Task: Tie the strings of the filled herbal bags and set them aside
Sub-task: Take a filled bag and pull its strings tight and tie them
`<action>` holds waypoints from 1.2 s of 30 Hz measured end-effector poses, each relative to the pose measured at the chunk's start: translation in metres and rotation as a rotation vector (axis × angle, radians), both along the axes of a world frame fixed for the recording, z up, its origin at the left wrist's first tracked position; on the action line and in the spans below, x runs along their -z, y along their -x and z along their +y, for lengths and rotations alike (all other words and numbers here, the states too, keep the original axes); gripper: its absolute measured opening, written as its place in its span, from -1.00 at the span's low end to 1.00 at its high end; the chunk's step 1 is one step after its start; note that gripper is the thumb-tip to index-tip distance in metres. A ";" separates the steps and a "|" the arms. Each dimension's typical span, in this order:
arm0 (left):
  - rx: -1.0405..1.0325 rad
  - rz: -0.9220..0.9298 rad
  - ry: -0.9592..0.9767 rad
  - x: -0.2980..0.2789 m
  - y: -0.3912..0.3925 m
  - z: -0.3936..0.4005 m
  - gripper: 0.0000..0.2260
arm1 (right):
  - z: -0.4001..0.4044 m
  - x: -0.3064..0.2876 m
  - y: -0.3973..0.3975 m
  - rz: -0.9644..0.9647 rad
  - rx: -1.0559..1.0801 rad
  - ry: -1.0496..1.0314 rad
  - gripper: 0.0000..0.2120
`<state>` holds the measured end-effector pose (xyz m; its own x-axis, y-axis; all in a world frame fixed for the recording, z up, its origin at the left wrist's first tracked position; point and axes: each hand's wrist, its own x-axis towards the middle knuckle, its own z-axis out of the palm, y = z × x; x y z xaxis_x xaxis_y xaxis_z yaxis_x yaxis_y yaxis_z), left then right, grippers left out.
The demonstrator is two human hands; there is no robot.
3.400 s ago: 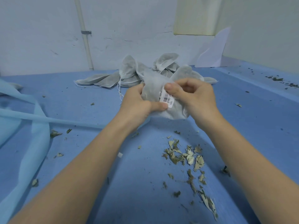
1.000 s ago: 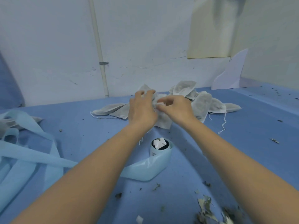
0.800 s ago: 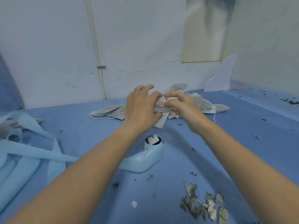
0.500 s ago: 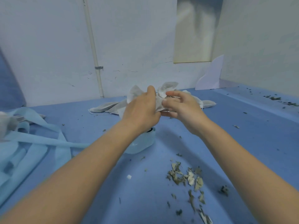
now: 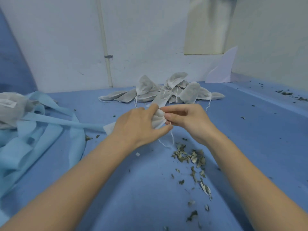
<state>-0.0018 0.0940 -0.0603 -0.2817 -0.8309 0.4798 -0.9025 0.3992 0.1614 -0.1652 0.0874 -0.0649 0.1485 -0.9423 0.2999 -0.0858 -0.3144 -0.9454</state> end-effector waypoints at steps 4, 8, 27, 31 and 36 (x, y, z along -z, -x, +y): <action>-0.039 0.003 -0.051 0.009 -0.011 0.004 -0.55 | -0.001 0.014 -0.009 0.022 -0.063 -0.018 -0.76; -0.041 0.015 -0.072 0.013 -0.007 0.006 -0.74 | -0.003 0.019 -0.010 0.121 -0.029 0.023 -0.71; 0.292 0.251 -0.098 0.038 0.010 0.000 -0.86 | -0.002 0.025 -0.005 0.332 0.171 -0.191 -0.47; 0.318 0.460 -0.178 0.045 0.010 0.001 -0.89 | 0.000 0.028 -0.008 -0.200 0.051 -0.450 -0.62; 0.287 0.767 -0.234 0.044 0.009 -0.001 -0.92 | 0.006 0.026 -0.017 -0.757 -0.146 -0.630 -0.82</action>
